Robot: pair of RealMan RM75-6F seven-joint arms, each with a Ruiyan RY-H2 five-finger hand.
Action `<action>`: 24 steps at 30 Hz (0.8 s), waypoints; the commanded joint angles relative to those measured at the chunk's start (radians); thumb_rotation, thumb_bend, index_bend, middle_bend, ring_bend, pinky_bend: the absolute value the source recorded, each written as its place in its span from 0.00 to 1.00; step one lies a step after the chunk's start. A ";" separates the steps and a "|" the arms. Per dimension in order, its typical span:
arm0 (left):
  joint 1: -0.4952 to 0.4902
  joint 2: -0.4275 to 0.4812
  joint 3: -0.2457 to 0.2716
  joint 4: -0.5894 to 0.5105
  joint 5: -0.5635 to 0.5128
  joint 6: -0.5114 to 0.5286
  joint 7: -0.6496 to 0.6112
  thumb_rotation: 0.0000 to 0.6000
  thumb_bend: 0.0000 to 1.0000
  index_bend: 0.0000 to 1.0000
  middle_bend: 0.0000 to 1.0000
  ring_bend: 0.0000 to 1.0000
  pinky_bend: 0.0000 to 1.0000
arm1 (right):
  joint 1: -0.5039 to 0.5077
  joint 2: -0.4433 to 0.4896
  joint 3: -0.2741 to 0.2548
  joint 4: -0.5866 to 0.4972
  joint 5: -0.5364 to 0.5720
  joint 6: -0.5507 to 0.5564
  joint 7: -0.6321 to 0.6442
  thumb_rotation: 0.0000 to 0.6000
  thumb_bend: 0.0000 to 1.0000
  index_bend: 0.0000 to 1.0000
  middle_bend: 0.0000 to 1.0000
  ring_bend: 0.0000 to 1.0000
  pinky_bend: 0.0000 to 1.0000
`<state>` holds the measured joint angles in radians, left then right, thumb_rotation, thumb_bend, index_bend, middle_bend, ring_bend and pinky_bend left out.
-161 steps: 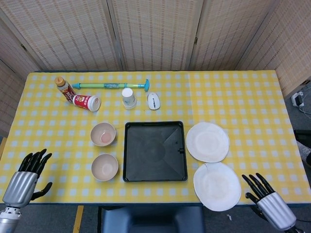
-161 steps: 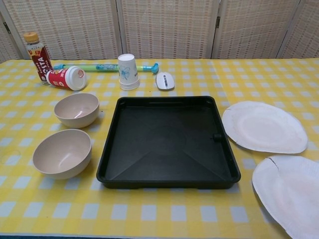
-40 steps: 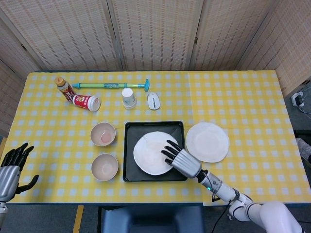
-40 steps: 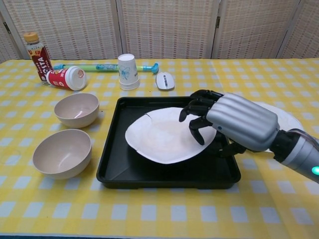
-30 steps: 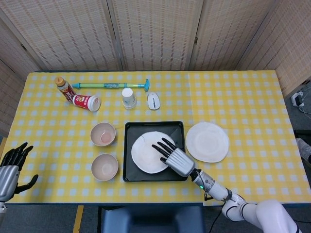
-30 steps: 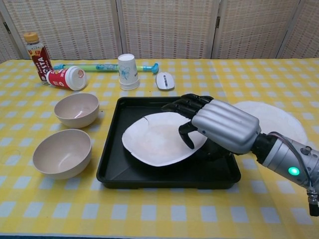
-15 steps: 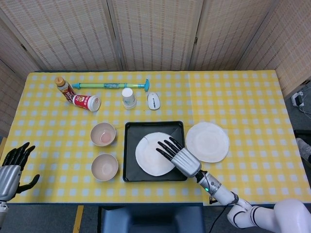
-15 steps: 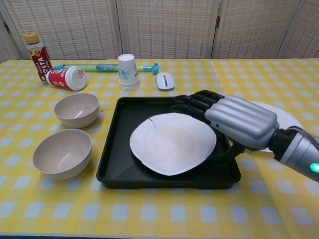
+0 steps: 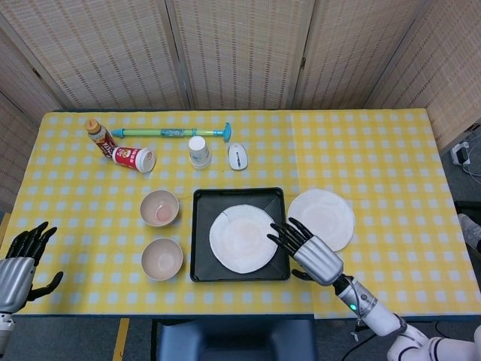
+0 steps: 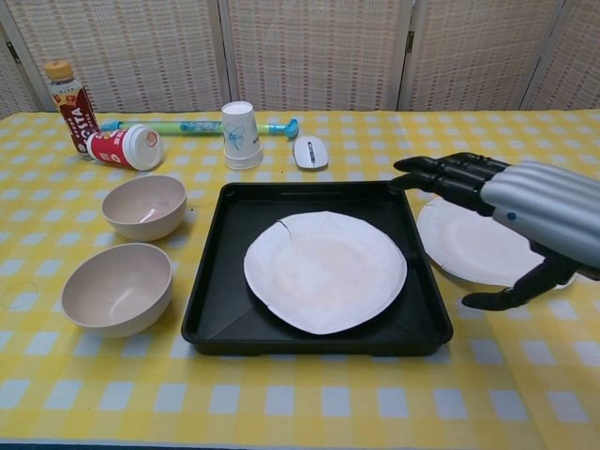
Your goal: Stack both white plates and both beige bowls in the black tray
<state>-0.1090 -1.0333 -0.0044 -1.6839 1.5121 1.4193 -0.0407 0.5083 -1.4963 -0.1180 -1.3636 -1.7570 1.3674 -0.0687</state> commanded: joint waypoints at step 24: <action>-0.015 -0.021 0.008 -0.014 0.007 -0.025 0.056 1.00 0.39 0.00 0.02 0.00 0.00 | -0.296 -0.248 0.015 0.741 0.056 0.257 0.383 1.00 0.21 0.42 0.00 0.00 0.00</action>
<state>-0.1243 -1.0530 0.0048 -1.6980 1.5193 1.3933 0.0148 0.2128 -1.7248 -0.1120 -0.6451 -1.7098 1.6401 0.2936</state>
